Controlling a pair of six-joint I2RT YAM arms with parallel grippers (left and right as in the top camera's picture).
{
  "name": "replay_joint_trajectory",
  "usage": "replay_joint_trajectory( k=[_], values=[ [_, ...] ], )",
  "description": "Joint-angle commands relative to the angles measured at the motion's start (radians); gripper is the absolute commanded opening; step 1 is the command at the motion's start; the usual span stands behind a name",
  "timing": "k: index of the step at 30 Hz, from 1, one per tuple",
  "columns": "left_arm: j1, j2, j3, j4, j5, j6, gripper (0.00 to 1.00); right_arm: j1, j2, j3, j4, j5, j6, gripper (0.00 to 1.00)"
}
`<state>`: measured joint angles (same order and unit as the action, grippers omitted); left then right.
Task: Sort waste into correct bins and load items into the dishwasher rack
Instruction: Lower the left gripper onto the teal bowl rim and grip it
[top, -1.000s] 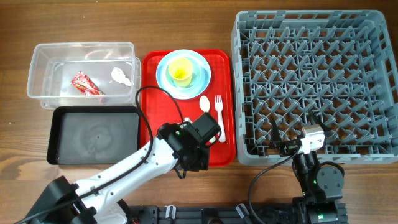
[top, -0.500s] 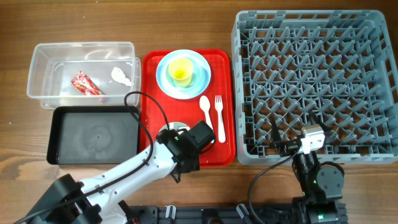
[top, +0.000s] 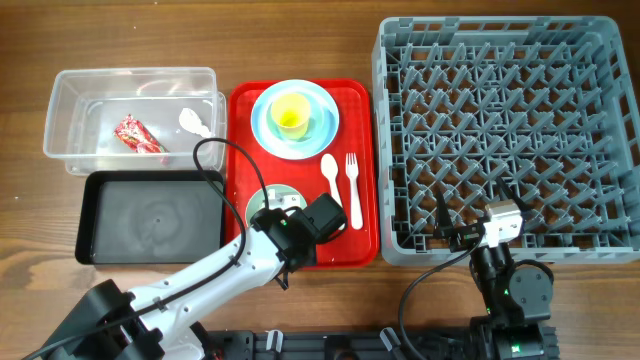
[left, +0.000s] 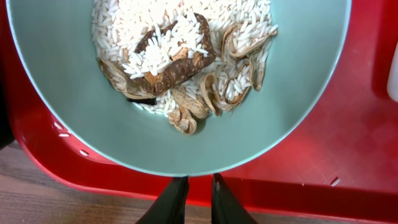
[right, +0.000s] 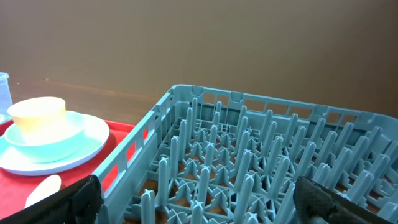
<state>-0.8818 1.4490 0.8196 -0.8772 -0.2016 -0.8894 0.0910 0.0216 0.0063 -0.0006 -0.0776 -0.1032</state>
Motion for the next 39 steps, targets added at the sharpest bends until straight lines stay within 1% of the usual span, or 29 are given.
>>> replay_joint_trajectory(
  k=[1, 7, 9, 12, 15, 17, 19, 20, 21, 24, 26, 29, 31, 39],
  values=[
    [-0.003, 0.006, -0.012, 0.011, -0.057, -0.017, 0.16, 0.004, -0.001, -0.001, 0.002, 0.010, -0.002, 1.00],
    [-0.003, 0.006, -0.043, 0.051, -0.058, -0.016, 0.18, 0.004, -0.001, -0.001, 0.002, 0.010, -0.002, 1.00],
    [-0.003, 0.006, -0.044, 0.051, -0.058, -0.016, 0.17, 0.004, -0.001, -0.001, 0.003, 0.010, -0.002, 1.00],
    [-0.003, 0.006, -0.043, 0.046, -0.024, -0.014, 0.17, 0.004, -0.001, -0.001, 0.002, 0.010, -0.002, 1.00],
    [-0.003, 0.006, -0.021, 0.010, 0.035, 0.004, 0.20, 0.004, -0.001, -0.001, 0.002, 0.010, -0.002, 1.00],
    [-0.003, 0.006, 0.034, -0.047, 0.055, 0.061, 0.21, 0.004, -0.001, -0.001, 0.002, 0.010, -0.002, 1.00],
    [-0.002, 0.006, 0.114, -0.109, 0.054, 0.111, 0.24, 0.004, -0.001, -0.001, 0.002, 0.010, -0.002, 1.00],
    [-0.001, 0.006, 0.151, -0.124, 0.054, 0.140, 0.29, 0.004, -0.001, -0.001, 0.002, 0.010, -0.002, 1.00],
    [0.004, 0.006, 0.195, -0.124, 0.047, 0.175, 0.34, 0.004, -0.001, -0.001, 0.002, 0.010, -0.002, 1.00],
    [0.022, 0.006, 0.212, -0.068, -0.018, 0.199, 0.43, 0.004, -0.001, -0.001, 0.002, 0.010, -0.002, 1.00],
    [0.041, 0.008, 0.212, -0.039, -0.059, 0.198, 0.43, 0.004, -0.001, -0.001, 0.002, 0.010, -0.002, 1.00],
    [0.067, 0.014, 0.212, 0.014, -0.061, 0.193, 0.39, 0.004, -0.001, -0.001, 0.002, 0.010, -0.002, 1.00],
    [0.067, 0.028, 0.212, 0.035, -0.061, 0.193, 0.39, 0.004, -0.001, -0.001, 0.002, 0.010, -0.002, 1.00],
    [0.067, 0.191, 0.212, 0.087, -0.058, 0.171, 0.38, 0.004, -0.001, -0.001, 0.002, 0.010, -0.002, 1.00]
  ],
)
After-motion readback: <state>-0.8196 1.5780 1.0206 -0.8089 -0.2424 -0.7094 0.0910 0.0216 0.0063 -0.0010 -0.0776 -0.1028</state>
